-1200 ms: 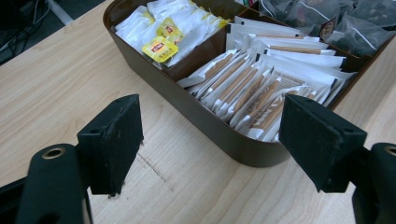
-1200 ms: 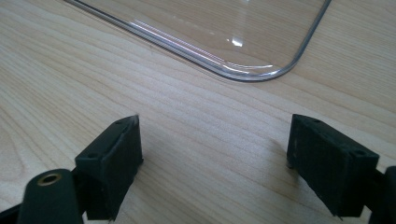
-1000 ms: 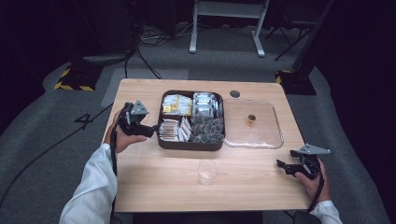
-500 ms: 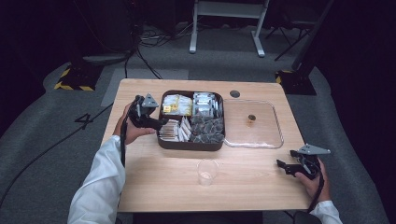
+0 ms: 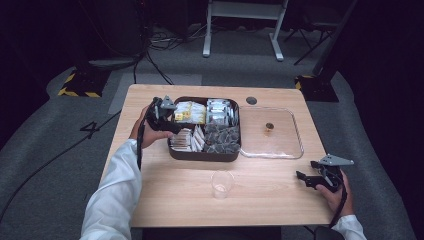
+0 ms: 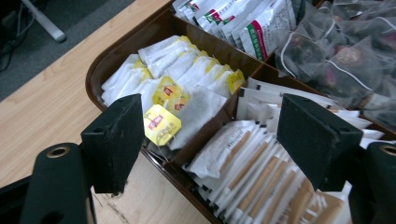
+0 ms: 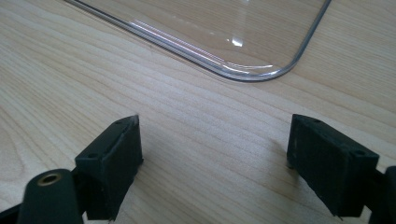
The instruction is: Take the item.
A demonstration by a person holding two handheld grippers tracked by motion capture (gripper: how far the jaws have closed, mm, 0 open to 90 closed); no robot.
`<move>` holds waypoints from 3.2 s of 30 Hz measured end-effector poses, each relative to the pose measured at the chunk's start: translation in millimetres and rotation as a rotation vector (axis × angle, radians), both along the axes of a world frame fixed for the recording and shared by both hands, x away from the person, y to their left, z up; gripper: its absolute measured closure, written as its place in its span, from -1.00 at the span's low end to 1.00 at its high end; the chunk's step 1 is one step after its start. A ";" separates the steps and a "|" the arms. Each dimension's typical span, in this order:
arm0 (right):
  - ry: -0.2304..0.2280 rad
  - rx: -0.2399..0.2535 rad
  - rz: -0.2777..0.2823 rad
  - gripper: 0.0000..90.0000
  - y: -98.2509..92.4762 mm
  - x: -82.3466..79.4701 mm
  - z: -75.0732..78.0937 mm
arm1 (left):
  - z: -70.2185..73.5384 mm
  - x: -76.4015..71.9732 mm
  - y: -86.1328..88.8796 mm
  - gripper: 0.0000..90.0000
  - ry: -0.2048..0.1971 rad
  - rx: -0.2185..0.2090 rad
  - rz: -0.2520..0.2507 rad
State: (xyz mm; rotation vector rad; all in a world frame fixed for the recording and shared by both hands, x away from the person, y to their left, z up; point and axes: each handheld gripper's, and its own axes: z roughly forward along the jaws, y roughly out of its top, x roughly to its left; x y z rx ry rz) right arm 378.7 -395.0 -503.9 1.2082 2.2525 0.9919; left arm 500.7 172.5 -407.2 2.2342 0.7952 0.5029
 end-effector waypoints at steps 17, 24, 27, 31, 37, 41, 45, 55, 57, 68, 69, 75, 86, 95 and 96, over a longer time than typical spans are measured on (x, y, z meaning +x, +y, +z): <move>-0.002 -0.001 0.000 -0.59 0.2 -0.3 0.1 | -8.7 24.0 -21.4 -0.36 0.043 0.028 0.000; -0.003 -0.001 0.001 -0.59 0.3 -0.4 0.1 | -16.0 29.8 -26.4 -0.21 0.045 0.039 0.016; -0.003 -0.002 0.001 -0.59 0.3 -0.4 0.1 | -20.2 32.8 -26.7 -0.11 0.058 0.035 0.022; -0.003 -0.001 0.001 -0.59 0.3 -0.4 0.1 | -25.8 37.1 -26.6 -0.11 0.080 0.033 0.040; -0.003 -0.002 0.001 -0.59 0.3 -0.4 0.1 | -31.8 40.4 -28.5 -0.12 0.088 0.040 0.051; -0.004 -0.002 0.002 -0.59 0.3 -0.5 0.1 | -33.3 44.0 -27.6 0.01 0.086 0.030 0.097; -0.004 -0.002 0.002 -0.59 0.3 -0.5 0.1 | -35.1 46.7 -25.5 0.15 0.100 0.033 0.092; -0.006 -0.003 0.002 -0.59 0.5 -0.6 0.1 | -40.7 46.5 -30.6 0.89 0.073 0.071 0.079; -0.006 -0.003 0.002 -0.59 0.5 -0.6 0.1 | -40.0 46.3 -28.8 0.99 0.061 0.064 0.081; -0.005 -0.003 0.002 -0.59 0.4 -0.5 0.1 | -31.8 43.8 -20.9 0.83 0.081 0.005 0.048; -0.005 -0.003 0.002 -0.59 0.5 -0.6 0.1 | -32.4 43.6 -23.4 0.71 0.083 0.012 0.048; -0.006 -0.003 0.002 -0.59 0.5 -0.6 0.1 | -37.2 45.3 -31.9 0.53 0.102 0.017 0.040; -0.007 -0.004 0.002 -0.59 0.5 -0.6 0.1 | -35.6 46.9 -33.3 0.35 0.123 0.010 0.049; -0.006 -0.003 0.002 -0.59 0.5 -0.6 0.1 | -46.4 54.6 -36.0 0.67 0.141 0.091 0.100; -0.006 -0.003 0.002 -0.59 0.5 -0.6 0.1 | -47.3 55.7 -35.6 0.66 0.140 0.096 0.111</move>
